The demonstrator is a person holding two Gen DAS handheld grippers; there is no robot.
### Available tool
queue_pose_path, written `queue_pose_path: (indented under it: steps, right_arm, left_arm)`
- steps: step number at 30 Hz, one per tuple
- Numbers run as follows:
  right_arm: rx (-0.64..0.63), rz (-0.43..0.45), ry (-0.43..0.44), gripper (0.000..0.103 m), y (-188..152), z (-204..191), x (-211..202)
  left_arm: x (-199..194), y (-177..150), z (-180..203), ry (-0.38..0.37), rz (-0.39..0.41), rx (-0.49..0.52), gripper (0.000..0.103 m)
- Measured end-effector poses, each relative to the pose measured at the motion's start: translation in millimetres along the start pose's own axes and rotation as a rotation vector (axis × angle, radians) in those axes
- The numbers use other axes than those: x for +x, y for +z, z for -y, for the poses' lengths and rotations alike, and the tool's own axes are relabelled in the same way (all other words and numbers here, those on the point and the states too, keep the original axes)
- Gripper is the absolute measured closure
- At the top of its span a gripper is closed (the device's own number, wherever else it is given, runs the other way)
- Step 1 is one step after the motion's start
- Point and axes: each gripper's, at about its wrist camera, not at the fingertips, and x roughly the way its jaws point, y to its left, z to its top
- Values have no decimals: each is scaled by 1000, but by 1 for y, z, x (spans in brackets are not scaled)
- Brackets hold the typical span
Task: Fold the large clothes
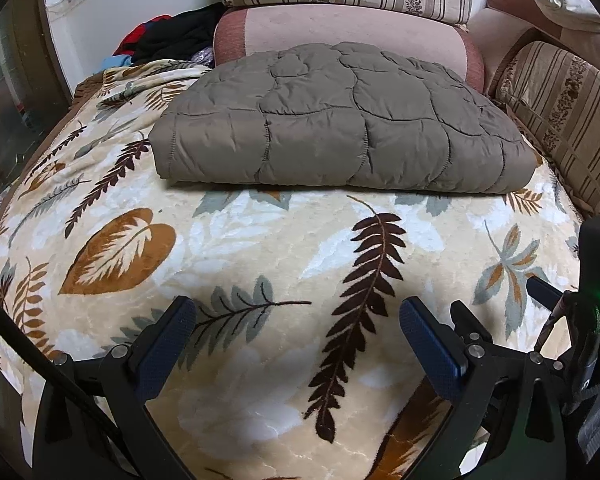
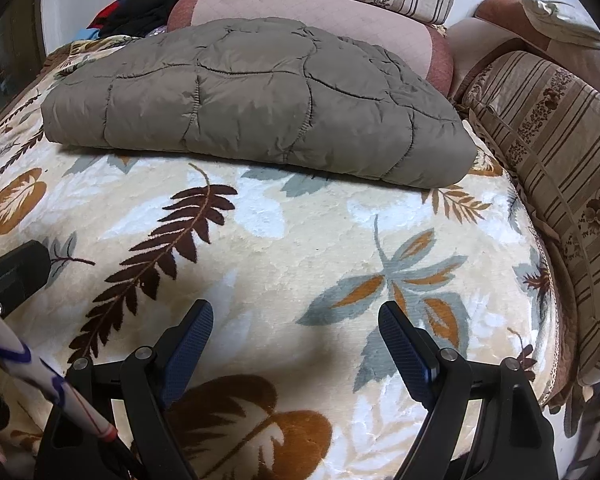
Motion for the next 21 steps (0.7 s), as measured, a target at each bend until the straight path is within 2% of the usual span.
queue_pose_path:
  steps: [21]
  right_arm:
    - [22, 16, -13, 15, -1, 7, -6]
  left_arm:
    - [-5, -3, 5, -28, 8, 16, 2]
